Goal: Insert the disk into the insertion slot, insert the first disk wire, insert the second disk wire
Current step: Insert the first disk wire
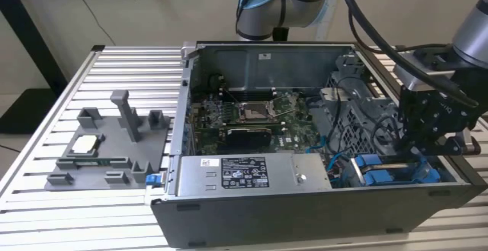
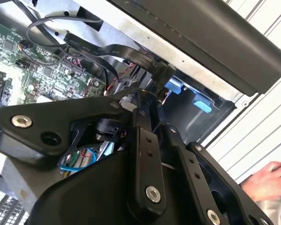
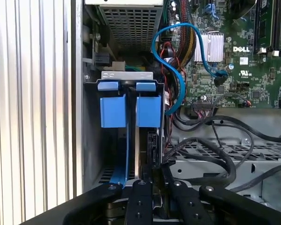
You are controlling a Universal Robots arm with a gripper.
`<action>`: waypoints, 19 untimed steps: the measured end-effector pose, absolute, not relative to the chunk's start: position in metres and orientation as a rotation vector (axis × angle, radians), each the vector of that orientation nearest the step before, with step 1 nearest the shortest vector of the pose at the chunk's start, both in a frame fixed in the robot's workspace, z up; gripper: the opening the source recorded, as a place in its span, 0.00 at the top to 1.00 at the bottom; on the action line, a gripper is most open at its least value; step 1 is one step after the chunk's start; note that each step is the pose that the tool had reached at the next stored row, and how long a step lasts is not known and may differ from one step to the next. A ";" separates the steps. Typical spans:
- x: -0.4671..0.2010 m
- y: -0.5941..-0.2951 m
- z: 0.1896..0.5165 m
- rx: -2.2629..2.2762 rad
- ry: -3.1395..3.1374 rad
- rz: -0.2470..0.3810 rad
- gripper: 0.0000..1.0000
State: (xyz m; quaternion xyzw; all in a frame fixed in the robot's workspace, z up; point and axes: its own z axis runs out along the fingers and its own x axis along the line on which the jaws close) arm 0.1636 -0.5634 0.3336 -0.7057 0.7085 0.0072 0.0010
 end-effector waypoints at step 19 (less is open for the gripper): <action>0.164 -0.563 0.364 -2.220 2.229 0.020 0.73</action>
